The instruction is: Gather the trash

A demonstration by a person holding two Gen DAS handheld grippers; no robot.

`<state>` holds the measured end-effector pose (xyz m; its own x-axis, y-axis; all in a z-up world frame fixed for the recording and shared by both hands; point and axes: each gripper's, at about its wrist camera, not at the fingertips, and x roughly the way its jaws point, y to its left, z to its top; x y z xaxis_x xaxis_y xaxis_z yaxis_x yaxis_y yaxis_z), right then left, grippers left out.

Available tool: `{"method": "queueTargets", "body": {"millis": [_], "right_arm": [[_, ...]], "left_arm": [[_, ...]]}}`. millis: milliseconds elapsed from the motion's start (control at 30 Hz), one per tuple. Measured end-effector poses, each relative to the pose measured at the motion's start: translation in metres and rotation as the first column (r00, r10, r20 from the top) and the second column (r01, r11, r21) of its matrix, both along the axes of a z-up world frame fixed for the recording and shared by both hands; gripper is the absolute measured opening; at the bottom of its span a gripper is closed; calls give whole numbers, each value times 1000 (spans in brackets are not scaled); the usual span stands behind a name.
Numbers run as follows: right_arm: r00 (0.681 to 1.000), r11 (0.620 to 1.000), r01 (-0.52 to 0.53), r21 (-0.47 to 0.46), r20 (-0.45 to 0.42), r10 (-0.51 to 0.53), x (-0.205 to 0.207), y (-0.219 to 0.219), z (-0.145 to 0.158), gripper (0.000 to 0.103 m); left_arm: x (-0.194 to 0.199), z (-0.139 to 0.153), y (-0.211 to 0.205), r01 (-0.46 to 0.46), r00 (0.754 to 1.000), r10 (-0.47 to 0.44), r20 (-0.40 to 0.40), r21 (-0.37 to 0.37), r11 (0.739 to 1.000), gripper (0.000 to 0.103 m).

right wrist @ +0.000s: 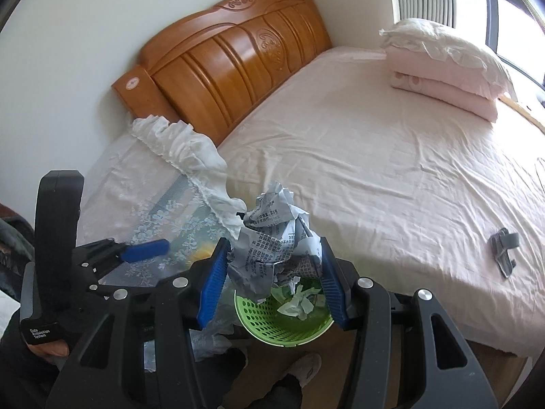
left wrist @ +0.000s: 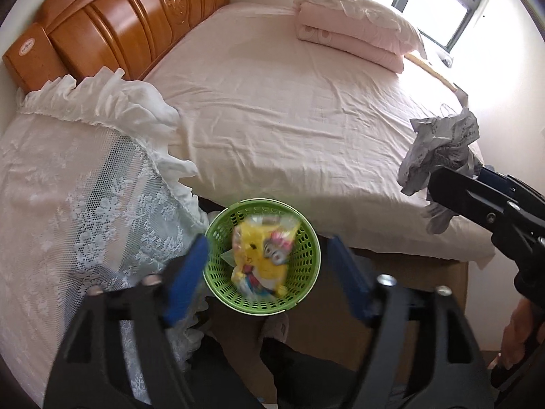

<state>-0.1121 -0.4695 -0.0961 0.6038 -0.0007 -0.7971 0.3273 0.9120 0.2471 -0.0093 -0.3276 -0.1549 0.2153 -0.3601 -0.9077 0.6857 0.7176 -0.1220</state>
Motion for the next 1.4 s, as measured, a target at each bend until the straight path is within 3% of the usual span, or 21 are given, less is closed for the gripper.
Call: {"method": "queueTargets", "body": {"millis": [200,500,900,967,1067,1400], "right_arm": [[1000,1000,4,7,-9,-4,0,1,-4,52],[1000,1000,2,21,-22,-1,7,0,-13,52],[983,996,-35,88,-178,51,36,18,-84,55],[979,994,-38,100,-193,57,39,21,-92,58],[975,994,-30,103,-217,51,44,25,-102,83],[967,995,18,93,-254,6,53,32,-105,99]], "left_arm": [[-1,4,2,6,1000,-6,10,-2,1000,90],[3,11,15,-31,999,31,16,-7,999,95],[26,12,75,-228,973,225,57,36,973,95],[28,12,83,-247,968,244,60,40,968,95],[31,13,94,-267,963,264,64,46,963,95],[36,17,111,-289,955,285,76,39,957,95]]}}
